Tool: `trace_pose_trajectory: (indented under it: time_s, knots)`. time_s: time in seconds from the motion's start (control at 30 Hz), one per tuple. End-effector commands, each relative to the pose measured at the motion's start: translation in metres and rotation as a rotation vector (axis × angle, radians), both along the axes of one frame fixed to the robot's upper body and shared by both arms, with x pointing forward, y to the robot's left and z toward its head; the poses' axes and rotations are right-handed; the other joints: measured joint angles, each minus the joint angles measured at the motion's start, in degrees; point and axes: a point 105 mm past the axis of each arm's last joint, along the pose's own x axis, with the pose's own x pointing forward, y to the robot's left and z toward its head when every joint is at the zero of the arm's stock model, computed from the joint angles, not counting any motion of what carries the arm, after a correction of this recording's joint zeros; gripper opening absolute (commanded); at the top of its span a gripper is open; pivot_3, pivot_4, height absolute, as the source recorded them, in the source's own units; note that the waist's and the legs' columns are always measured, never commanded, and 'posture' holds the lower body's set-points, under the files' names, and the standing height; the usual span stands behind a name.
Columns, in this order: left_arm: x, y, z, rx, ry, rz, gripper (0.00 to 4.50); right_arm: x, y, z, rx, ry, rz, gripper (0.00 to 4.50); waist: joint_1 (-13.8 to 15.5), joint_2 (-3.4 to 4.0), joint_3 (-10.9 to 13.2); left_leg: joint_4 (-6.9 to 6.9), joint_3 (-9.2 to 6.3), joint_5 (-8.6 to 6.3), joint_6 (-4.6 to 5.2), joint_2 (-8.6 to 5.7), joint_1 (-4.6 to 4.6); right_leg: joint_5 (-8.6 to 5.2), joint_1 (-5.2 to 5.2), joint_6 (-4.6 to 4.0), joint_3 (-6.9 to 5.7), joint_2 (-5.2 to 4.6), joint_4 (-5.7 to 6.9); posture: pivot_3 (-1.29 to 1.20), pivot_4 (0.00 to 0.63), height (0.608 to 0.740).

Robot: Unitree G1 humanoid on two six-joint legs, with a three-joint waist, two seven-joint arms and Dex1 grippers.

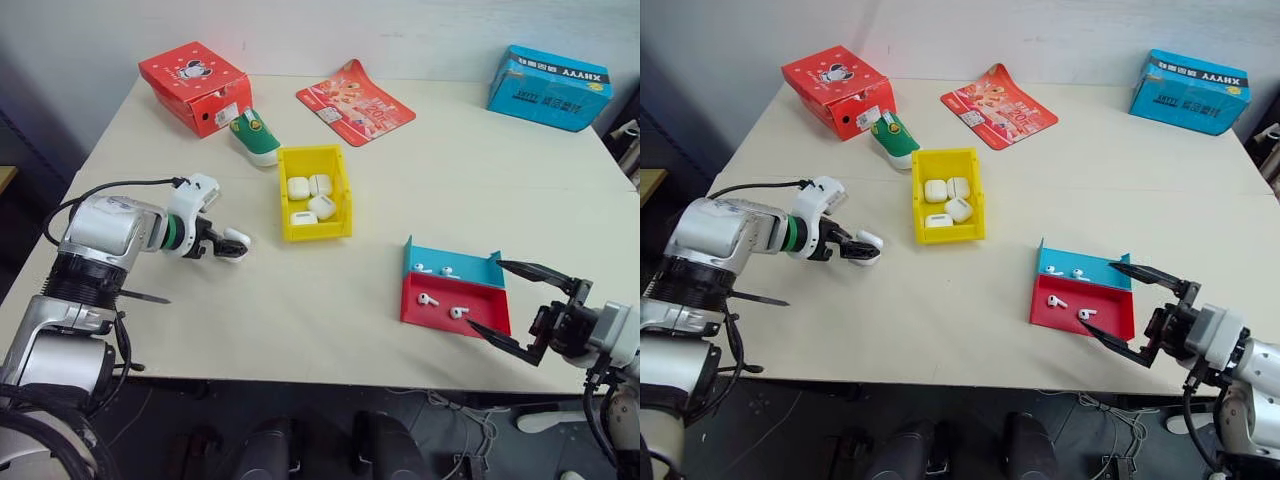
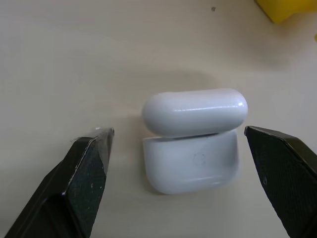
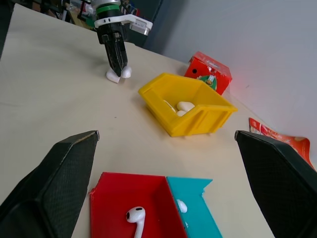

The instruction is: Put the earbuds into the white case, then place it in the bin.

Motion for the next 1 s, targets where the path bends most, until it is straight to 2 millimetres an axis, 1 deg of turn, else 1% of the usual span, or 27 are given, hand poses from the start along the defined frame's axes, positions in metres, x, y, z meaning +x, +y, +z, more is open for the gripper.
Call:
trace_pose_trajectory:
  time_s: [0.03,0.23,0.47,0.63,0.73,0.83,0.87,0.93,1.0]
  knots:
    - [0.003,-0.003,0.001,0.023,-0.007,-0.028,4.47,-0.005,-0.002,0.008,0.008,-0.052,-0.018,4.50,0.0,0.00,0.0,0.02,0.00,0.00,0.00,0.00,0.00,0.00,0.00,0.00,0.00,0.00,0.02,0.00,0.150,0.740]
    - [0.003,-0.005,-0.007,0.044,0.017,-0.040,4.47,-0.006,-0.002,0.007,0.014,-0.055,-0.035,4.50,0.0,-0.01,0.0,0.08,-0.01,0.06,-0.01,0.01,0.03,0.00,0.01,0.00,0.01,-0.06,0.14,0.00,0.150,0.740]
    - [-0.007,-0.002,-0.017,0.091,0.061,-0.050,4.47,-0.009,-0.005,0.001,0.019,-0.050,-0.053,4.50,-0.1,-0.01,0.0,0.08,-0.03,0.06,-0.02,0.01,0.05,0.00,0.01,0.00,0.02,-0.09,0.21,0.00,0.150,0.740]
    - [-0.014,-0.002,-0.027,0.149,0.079,-0.058,4.47,-0.008,-0.003,0.002,0.022,-0.057,-0.056,4.50,-0.3,0.00,0.0,0.10,-0.03,0.06,-0.03,0.01,0.11,0.00,0.02,0.00,0.06,-0.10,0.26,0.00,0.150,0.740]
    - [-0.018,-0.001,-0.030,0.151,0.086,-0.061,3.87,-0.008,-0.003,0.003,0.023,-0.059,-0.057,4.50,-0.3,0.01,0.0,0.09,-0.02,0.06,-0.04,0.01,0.14,0.00,0.02,-0.01,0.08,-0.10,0.29,0.00,0.150,0.740]
    - [-0.022,0.007,-0.027,0.153,0.085,-0.050,2.94,-0.007,-0.003,0.003,0.023,-0.060,-0.059,4.50,-0.3,0.01,0.0,0.09,-0.02,0.06,-0.04,0.01,0.16,0.00,0.04,0.00,0.09,-0.11,0.29,0.00,0.150,0.740]
    - [-0.023,0.010,-0.025,0.151,0.079,-0.047,2.80,-0.007,-0.003,0.002,0.022,-0.060,-0.060,4.50,-0.3,0.01,0.0,0.09,-0.02,0.06,-0.04,0.01,0.16,0.00,0.04,-0.01,0.09,-0.11,0.29,0.00,0.150,0.740]
    - [-0.023,0.013,-0.015,0.101,0.033,-0.062,2.80,-0.007,-0.004,0.002,0.021,-0.060,-0.062,4.50,-0.5,0.01,0.0,0.08,-0.02,0.05,-0.05,0.02,0.18,-0.01,0.04,-0.01,0.11,-0.11,0.28,0.00,0.150,0.740]
    - [-0.023,0.008,0.003,-0.032,-0.043,-0.117,2.80,-0.007,-0.005,0.001,0.019,-0.057,-0.067,4.50,-0.6,0.01,0.0,0.05,-0.01,0.06,-0.09,0.04,0.22,-0.02,0.04,-0.03,0.13,-0.10,0.29,0.00,0.150,0.740]
